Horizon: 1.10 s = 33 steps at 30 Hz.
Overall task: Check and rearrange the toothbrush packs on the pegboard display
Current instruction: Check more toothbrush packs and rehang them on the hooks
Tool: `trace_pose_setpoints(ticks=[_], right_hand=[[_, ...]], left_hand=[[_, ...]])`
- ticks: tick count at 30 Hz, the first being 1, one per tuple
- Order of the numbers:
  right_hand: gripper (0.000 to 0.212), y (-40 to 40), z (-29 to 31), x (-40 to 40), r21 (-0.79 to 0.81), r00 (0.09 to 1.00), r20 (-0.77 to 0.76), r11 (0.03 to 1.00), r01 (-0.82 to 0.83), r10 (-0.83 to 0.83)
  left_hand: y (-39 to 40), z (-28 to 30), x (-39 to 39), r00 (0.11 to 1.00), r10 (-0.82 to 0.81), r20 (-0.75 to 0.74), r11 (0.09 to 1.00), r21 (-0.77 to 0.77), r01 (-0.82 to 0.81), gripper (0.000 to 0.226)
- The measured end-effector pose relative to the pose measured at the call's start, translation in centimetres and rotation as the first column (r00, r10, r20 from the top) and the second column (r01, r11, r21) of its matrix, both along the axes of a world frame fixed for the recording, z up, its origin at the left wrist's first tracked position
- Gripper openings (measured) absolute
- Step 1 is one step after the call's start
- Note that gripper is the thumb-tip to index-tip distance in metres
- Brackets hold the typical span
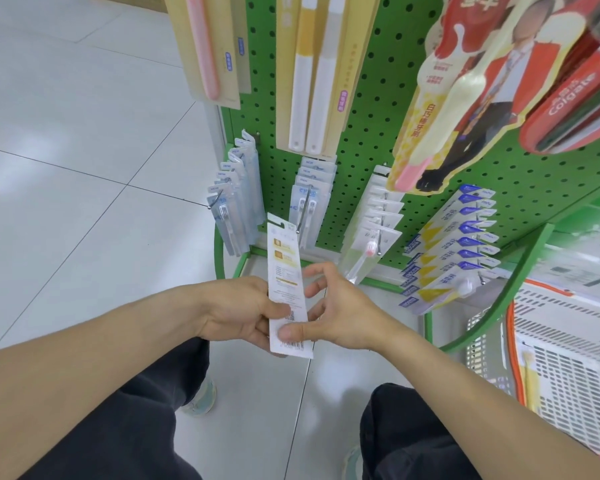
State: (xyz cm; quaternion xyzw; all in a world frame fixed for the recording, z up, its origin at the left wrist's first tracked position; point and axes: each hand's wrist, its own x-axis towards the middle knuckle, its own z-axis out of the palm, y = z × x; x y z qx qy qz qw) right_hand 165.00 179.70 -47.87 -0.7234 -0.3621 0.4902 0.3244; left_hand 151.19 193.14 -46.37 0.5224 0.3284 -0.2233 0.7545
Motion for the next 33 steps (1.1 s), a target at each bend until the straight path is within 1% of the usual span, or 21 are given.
trace_pose_setpoints(ticks=[2,3,5,7,8,9,11,12,13,15,17,22,24,27,29,31,33], right_hand=[[0.119,0.1,-0.2,0.3,-0.025,0.991,-0.096,0.995,0.095,-0.097],[0.128,0.2,-0.4,0.4,-0.037,0.986,-0.116,0.992,0.120,-0.124],[0.129,0.2,-0.5,0.4,-0.039,0.977,-0.160,0.990,0.136,-0.141],[0.124,0.2,-0.4,0.4,-0.037,0.975,-0.186,0.992,0.120,-0.125],[0.123,0.1,-0.2,0.4,-0.048,0.978,-0.180,0.994,0.102,-0.109],[0.122,0.0,-0.2,0.5,-0.063,0.982,-0.170,0.995,0.076,-0.086],[0.115,-0.1,-0.1,0.5,-0.095,0.989,-0.148,0.995,0.005,-0.019],[0.107,-0.1,-0.1,0.4,-0.106,0.991,-0.136,0.994,-0.031,0.017],[0.098,-0.1,-0.2,0.3,-0.109,0.990,-0.132,0.992,-0.065,0.051],[0.077,0.0,-0.2,0.2,-0.101,0.984,-0.152,0.989,-0.110,0.094],[0.062,0.0,-0.3,0.3,-0.091,0.981,-0.169,0.989,-0.117,0.100],[0.044,0.2,-0.3,0.7,-0.079,0.992,-0.107,0.994,-0.082,0.073],[0.036,0.3,-0.3,0.8,-0.068,0.995,-0.089,0.996,-0.061,0.055],[0.032,0.3,-0.2,1.0,-0.071,0.995,-0.078,0.995,-0.071,0.065],[0.030,0.2,-0.1,1.3,-0.063,0.997,-0.071,0.997,-0.039,0.034],[0.031,0.3,0.0,1.6,-0.052,0.998,-0.056,0.999,-0.002,0.000],[0.034,0.3,0.1,1.8,-0.045,0.999,-0.047,0.999,0.016,-0.019]], left_hand=[[0.0,0.2,0.0,0.998,-0.053,-0.013,0.998,-0.024,0.053,0.030],[0.1,0.2,0.0,0.998,-0.060,-0.023,0.998,-0.028,0.060,0.030],[0.2,0.1,0.0,0.997,-0.061,-0.048,0.998,-0.004,0.061,0.030],[0.2,-0.2,-0.1,0.997,-0.060,-0.052,0.995,0.080,0.064,0.029],[0.1,-0.6,0.0,0.999,-0.034,-0.033,0.990,0.134,0.038,0.025],[0.2,-1.0,0.1,1.000,0.025,0.002,0.983,0.184,-0.025,0.024],[0.5,-1.7,0.3,0.979,0.191,0.066,0.944,0.260,-0.202,0.035],[0.8,-1.8,0.4,0.966,0.247,0.080,0.924,0.280,-0.260,0.041],[0.9,-1.7,0.5,0.960,0.269,0.084,0.915,0.287,-0.282,0.044],[1.0,-1.6,0.5,0.965,0.252,0.077,0.924,0.278,-0.264,0.043],[0.7,-1.6,0.4,0.973,0.221,0.069,0.937,0.264,-0.231,0.041],[0.8,-1.3,0.5,0.979,0.183,0.090,0.947,0.252,-0.200,0.045],[0.7,-1.2,0.4,0.984,0.135,0.114,0.955,0.250,-0.160,0.045],[0.4,-1.3,0.4,0.989,0.068,0.134,0.956,0.275,-0.103,0.047],[0.3,-1.3,0.4,0.992,0.000,0.130,0.954,0.296,-0.039,0.048],[0.4,-1.3,0.3,0.988,-0.075,0.134,0.949,0.314,0.030,0.050],[0.4,-1.2,0.4,0.985,-0.100,0.139,0.945,0.323,0.050,0.051]])
